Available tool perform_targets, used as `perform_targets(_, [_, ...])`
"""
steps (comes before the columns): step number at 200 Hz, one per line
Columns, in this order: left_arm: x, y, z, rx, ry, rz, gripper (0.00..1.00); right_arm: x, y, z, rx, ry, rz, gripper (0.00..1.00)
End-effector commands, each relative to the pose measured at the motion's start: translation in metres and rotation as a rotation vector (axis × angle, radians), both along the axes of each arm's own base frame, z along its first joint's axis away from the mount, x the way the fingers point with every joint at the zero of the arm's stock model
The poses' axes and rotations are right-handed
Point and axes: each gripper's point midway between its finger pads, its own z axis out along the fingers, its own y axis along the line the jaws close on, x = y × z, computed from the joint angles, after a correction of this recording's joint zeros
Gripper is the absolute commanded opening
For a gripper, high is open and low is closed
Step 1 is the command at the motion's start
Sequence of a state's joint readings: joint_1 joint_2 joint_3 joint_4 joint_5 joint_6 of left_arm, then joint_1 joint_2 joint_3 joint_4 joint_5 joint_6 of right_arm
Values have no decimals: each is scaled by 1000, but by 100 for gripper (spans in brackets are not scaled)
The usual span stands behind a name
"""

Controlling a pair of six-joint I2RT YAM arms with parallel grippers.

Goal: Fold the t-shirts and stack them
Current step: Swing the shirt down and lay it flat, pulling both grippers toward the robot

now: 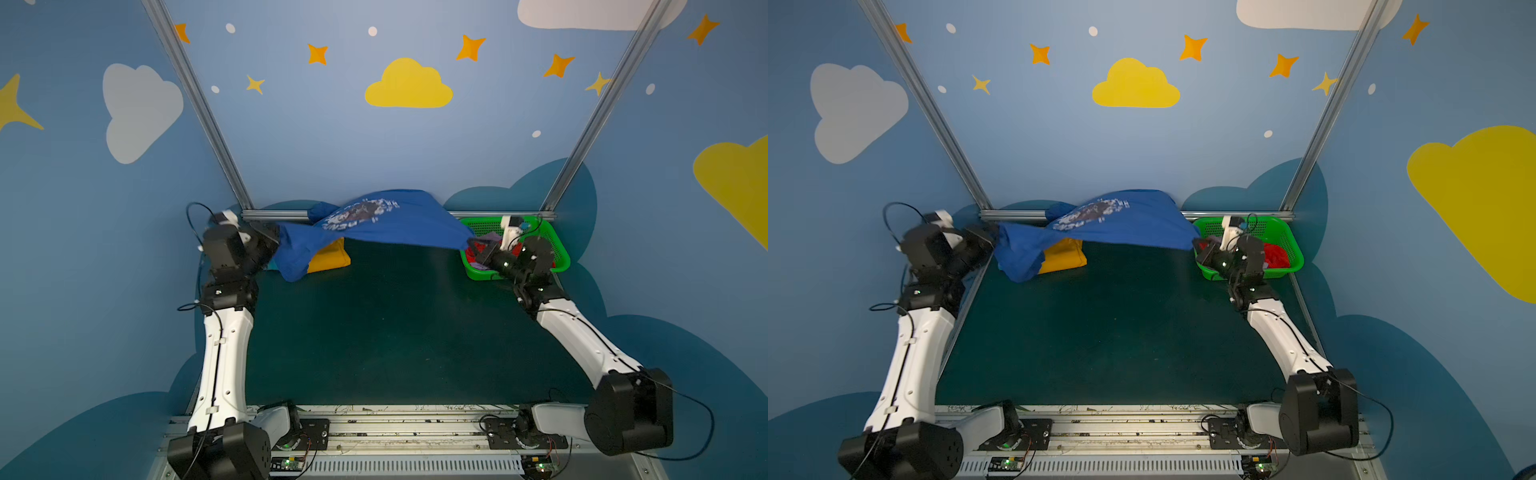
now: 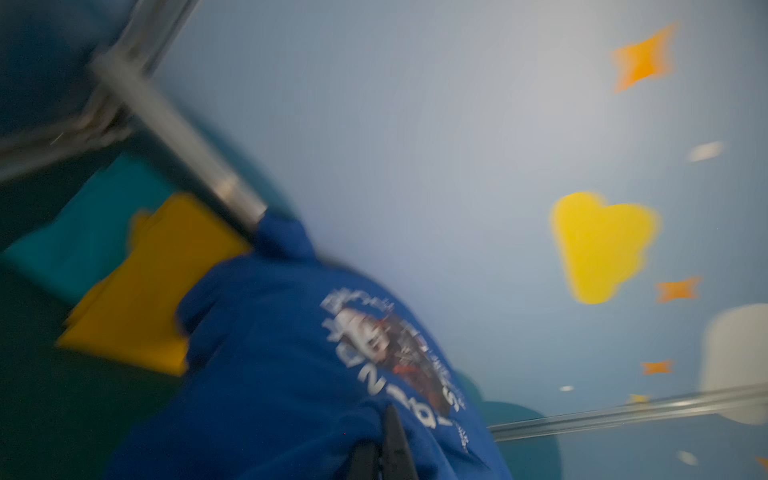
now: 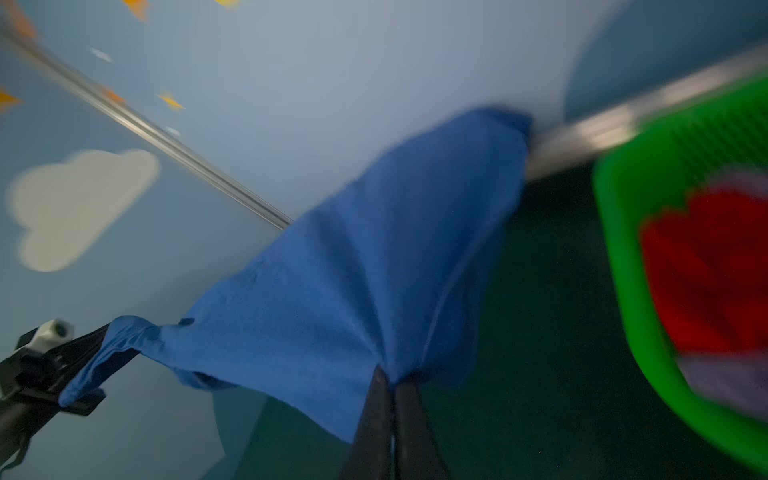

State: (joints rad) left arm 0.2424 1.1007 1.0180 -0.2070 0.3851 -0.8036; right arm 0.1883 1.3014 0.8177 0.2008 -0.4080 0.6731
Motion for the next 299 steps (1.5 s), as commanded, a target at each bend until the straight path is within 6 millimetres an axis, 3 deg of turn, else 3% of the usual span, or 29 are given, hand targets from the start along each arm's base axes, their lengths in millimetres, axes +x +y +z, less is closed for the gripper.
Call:
perform_targets(1, [-53, -1, -47, -13, 88, 67, 4, -36, -12, -19, -39, 50, -12, 0])
perform_targets(25, [-104, 4, -98, 38, 254, 136, 4, -63, -26, -51, -110, 199, -47, 0])
perform_targets(47, [-135, -12, -136, -25, 357, 101, 4, -76, -48, -68, -165, 304, -150, 0])
perform_targets(60, [-154, -22, -162, -84, 439, 90, 4, -80, -58, -70, -184, 328, -192, 0])
perform_targets(76, [-173, -35, -180, -143, 483, 67, 4, -88, -68, -72, -207, 354, -225, 0])
perform_targets(109, [-190, -51, -181, -176, 537, 20, 4, -119, -69, -81, -203, 450, -213, 0])
perform_targets(130, [-208, -51, -183, -163, 602, 40, 4, -138, -64, -81, -194, 466, -165, 0])
perform_targets(136, [-215, -51, -184, -163, 626, 50, 4, -149, -66, -97, -199, 509, -172, 0])
perform_targets(175, [-268, -33, -170, -134, 705, 236, 4, -194, -86, -140, -255, 633, -247, 0])
perform_targets(206, [-294, -18, -150, -83, 724, 348, 4, -216, -90, -164, -238, 674, -273, 0])
perform_targets(224, [-296, -19, -153, -76, 747, 336, 4, -223, -91, -176, -242, 692, -275, 0])
perform_targets(259, [-289, -41, -188, -193, 786, 255, 4, -225, -96, -177, -274, 696, -285, 0])
perform_targets(299, [-288, -38, -190, -178, 810, 259, 4, -220, -104, -166, -299, 660, -327, 0])
